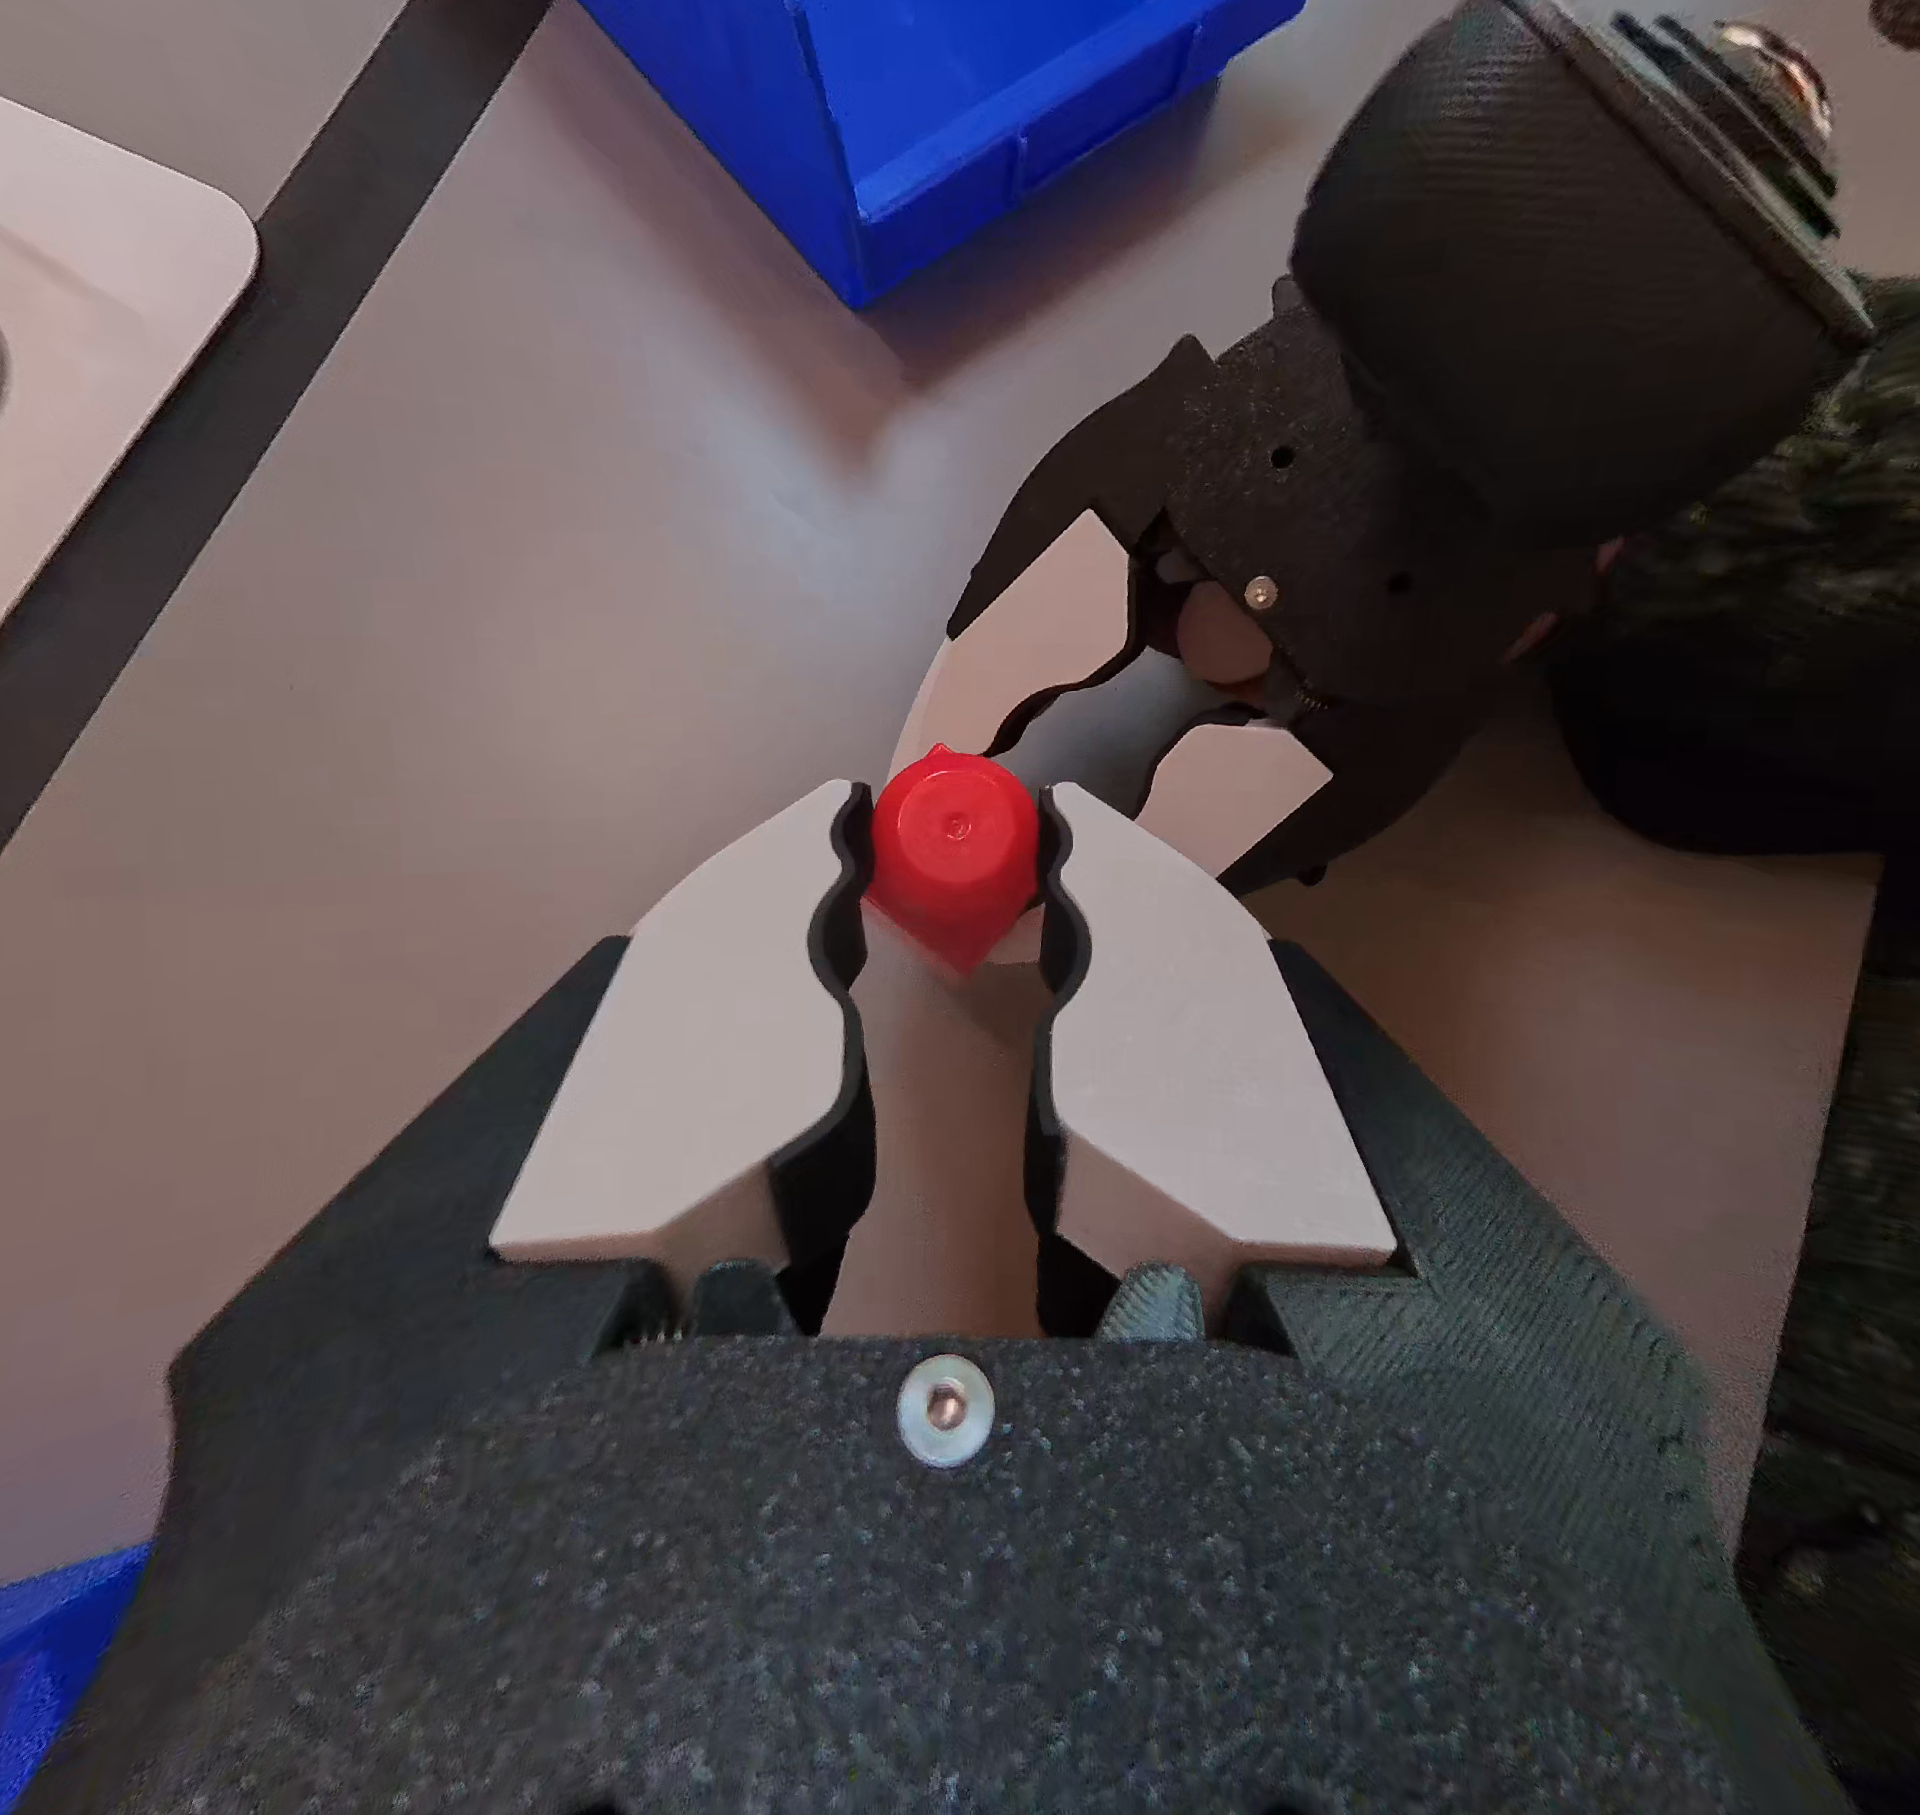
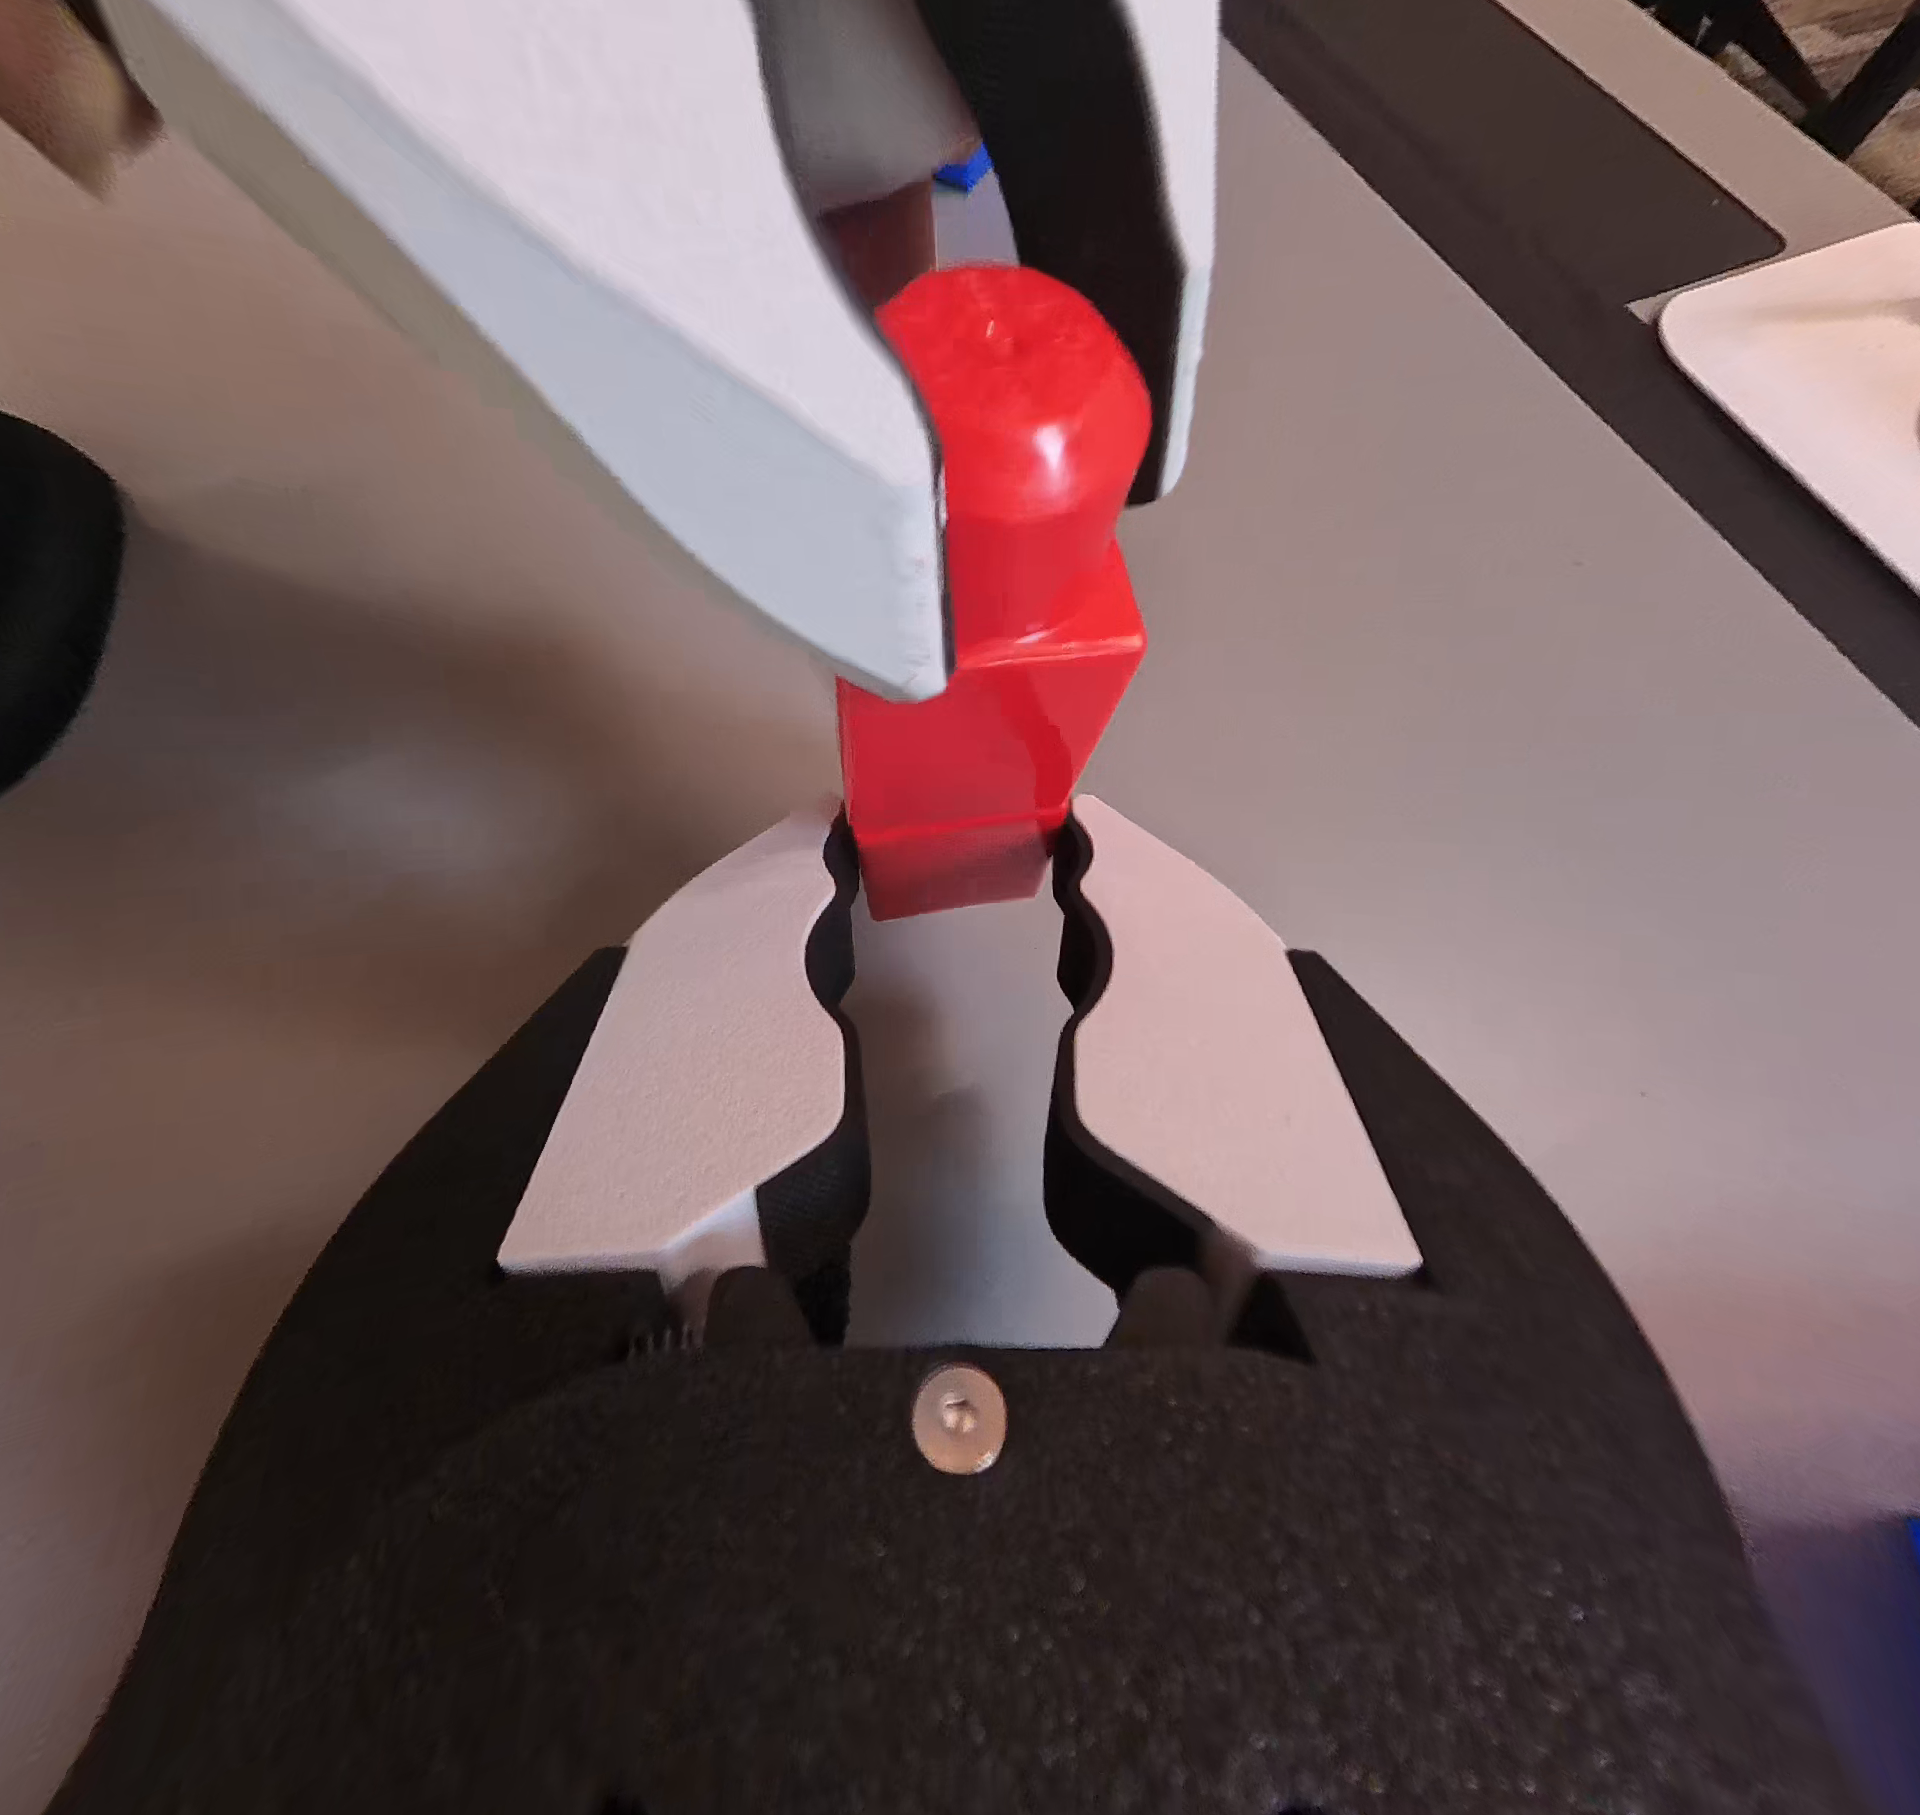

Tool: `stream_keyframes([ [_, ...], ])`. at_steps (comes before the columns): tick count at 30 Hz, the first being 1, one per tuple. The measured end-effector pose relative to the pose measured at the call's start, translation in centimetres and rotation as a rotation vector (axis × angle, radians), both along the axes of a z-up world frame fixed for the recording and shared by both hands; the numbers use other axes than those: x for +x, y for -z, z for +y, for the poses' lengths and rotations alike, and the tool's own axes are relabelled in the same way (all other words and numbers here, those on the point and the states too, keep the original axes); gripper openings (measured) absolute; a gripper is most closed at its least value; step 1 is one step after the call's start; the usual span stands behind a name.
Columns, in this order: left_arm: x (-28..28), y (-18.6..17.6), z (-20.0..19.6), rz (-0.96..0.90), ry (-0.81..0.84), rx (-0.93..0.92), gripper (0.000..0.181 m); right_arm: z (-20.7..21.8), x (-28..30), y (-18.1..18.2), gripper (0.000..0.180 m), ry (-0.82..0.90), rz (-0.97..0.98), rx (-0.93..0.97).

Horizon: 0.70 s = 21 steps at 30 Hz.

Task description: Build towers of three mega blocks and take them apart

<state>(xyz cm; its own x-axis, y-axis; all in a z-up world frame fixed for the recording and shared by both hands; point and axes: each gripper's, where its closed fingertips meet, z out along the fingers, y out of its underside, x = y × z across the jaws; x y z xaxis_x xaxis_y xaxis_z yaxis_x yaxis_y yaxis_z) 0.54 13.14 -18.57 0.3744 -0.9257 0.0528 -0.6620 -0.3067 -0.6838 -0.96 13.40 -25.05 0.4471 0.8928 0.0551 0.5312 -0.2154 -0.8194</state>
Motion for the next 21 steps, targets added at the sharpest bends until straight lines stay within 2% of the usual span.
stream_keyframes([
  [8, 0.4, -0.2, 0.5, -0.081, -0.016, -0.030, 0.031, 0.0, -0.1, -0.1, 0.036, 0.008, 0.067, -0.056],
  [15, 1.2, -1.8, 0.7, -0.144, -0.022, 0.031, 0.030, -0.2, -0.2, -1.6, 0.036, 0.012, 0.185, -0.086],
  [17, 1.4, -2.3, 0.3, -0.176, 0.026, 0.056, 0.030, -0.4, -0.3, -2.3, 0.036, -0.012, 0.212, -0.088],
  [21, 2.0, -4.2, -1.4, -0.289, 0.175, 0.108, 0.060, -1.4, -0.2, -4.1, 0.037, -0.091, 0.264, -0.033],
])
